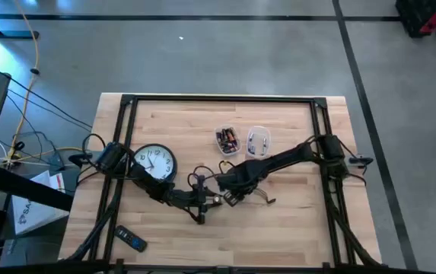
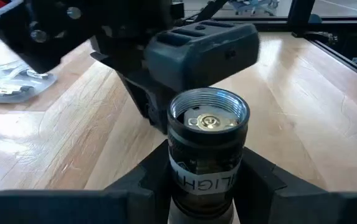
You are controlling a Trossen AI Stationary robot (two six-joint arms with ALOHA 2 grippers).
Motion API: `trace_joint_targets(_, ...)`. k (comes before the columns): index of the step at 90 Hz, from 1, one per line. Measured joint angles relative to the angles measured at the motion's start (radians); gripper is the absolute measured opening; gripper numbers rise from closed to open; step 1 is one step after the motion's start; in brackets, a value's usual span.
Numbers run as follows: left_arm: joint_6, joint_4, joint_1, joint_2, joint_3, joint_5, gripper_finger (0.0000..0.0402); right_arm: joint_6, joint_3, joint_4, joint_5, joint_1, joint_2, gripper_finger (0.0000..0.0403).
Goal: Insert battery
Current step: Close the lid of the black flashlight
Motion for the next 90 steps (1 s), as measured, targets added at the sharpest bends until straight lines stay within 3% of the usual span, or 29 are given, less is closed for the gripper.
trace_joint_targets(90, 0.000, 0.000, 0.000, 0.000, 0.000, 0.000, 0.0104, -0.101, 0.000, 0.001, -0.029, -0.011, 0.000, 0.0128)
